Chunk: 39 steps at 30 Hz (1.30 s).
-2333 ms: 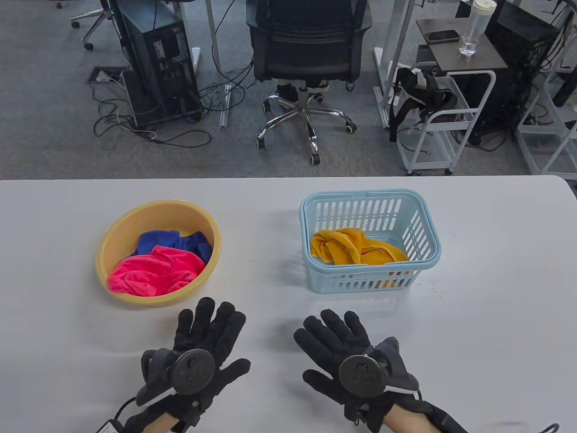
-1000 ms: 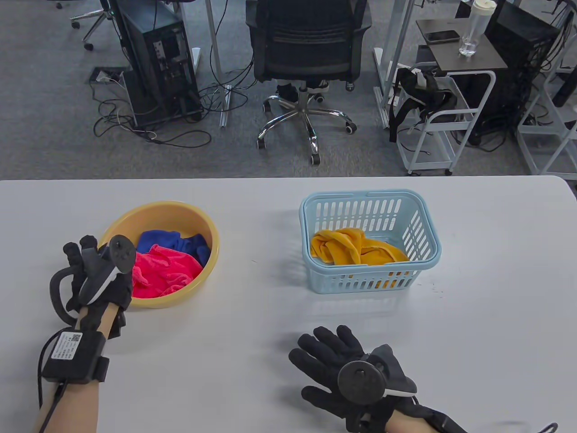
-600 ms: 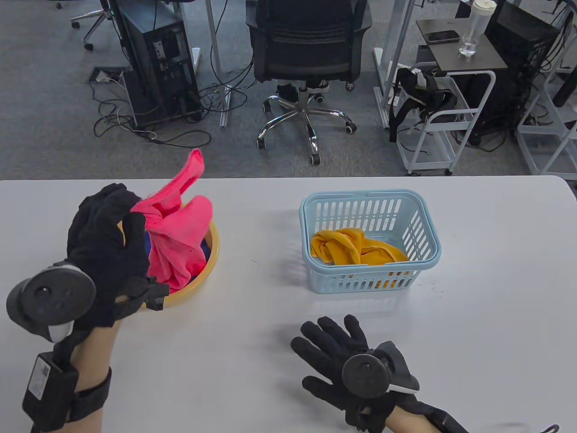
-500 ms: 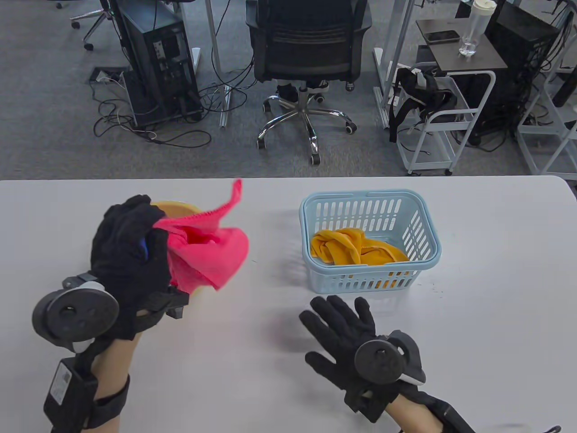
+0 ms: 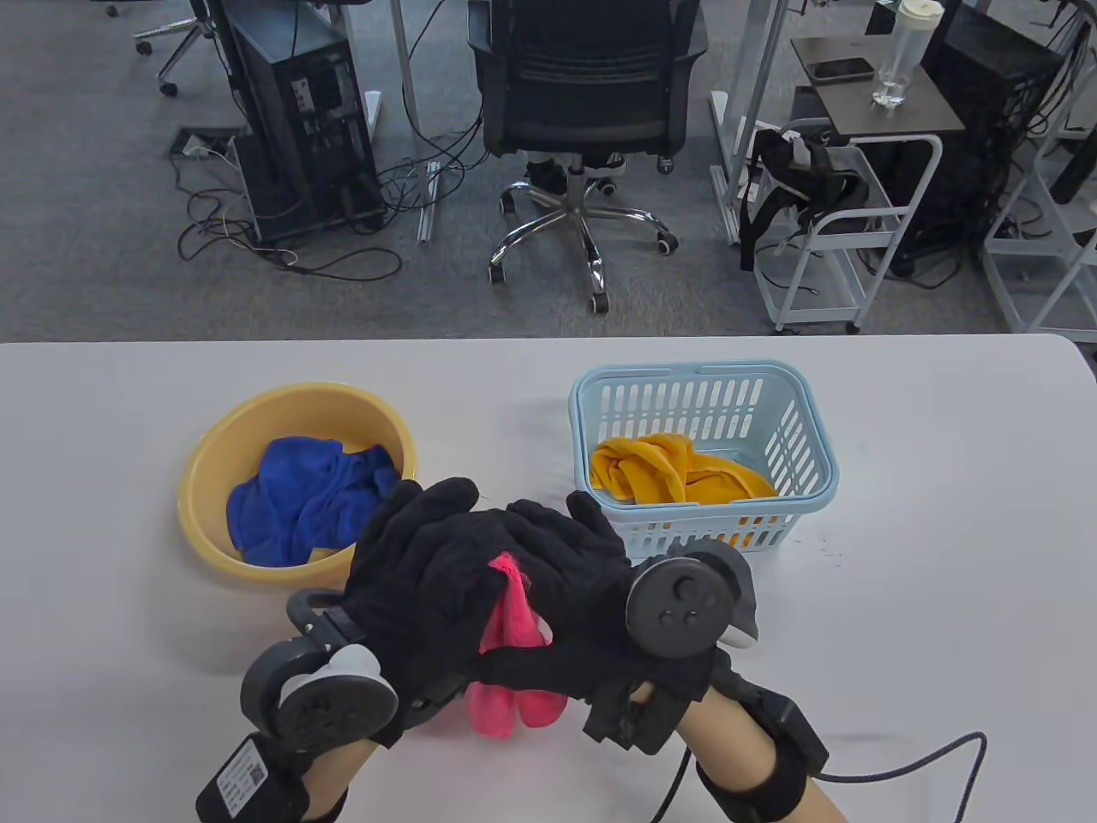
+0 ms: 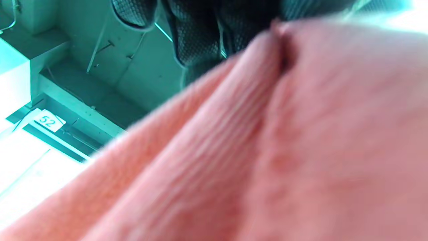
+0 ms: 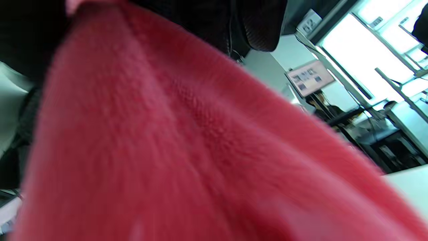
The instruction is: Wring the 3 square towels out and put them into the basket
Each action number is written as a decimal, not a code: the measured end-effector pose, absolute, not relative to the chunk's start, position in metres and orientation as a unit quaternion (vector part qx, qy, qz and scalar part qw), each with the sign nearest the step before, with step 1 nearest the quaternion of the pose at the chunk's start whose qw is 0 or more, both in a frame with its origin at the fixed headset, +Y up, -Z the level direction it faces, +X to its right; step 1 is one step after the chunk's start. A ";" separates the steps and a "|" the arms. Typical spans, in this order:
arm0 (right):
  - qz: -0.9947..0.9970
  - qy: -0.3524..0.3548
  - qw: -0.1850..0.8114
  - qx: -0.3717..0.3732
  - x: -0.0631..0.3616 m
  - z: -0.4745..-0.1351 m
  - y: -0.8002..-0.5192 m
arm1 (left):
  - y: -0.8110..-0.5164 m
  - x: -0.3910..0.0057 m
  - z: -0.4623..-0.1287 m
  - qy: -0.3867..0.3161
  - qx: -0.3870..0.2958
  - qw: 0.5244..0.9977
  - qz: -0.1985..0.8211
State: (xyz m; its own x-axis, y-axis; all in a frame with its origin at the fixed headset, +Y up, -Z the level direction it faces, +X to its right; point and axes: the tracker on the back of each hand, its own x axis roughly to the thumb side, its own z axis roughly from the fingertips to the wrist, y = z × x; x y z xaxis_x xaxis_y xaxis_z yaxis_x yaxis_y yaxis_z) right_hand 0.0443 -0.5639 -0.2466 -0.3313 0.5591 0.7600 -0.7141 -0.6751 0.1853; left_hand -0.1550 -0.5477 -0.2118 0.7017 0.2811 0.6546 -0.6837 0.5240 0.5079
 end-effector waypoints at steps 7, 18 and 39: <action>0.866 -0.185 0.292 0.362 0.063 -0.231 -0.542 | -0.566 -0.160 -0.240 -0.344 0.078 0.833 0.426; 0.896 -0.247 0.180 0.323 0.062 -0.220 -0.535 | -0.571 -0.166 -0.227 -0.278 0.236 0.848 0.385; 0.843 -0.419 0.277 0.195 0.146 -0.208 -0.500 | -0.568 -0.215 -0.258 -0.120 0.272 0.942 0.156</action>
State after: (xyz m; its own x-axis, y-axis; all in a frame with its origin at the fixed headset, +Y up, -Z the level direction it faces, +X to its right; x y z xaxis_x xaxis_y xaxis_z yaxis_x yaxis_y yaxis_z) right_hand 0.1464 -0.5005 -0.2079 -0.7702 0.3041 0.5607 -0.6305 -0.4957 -0.5973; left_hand -0.2150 -0.5683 -0.2583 0.9225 0.2288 0.3110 -0.3593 0.8035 0.4746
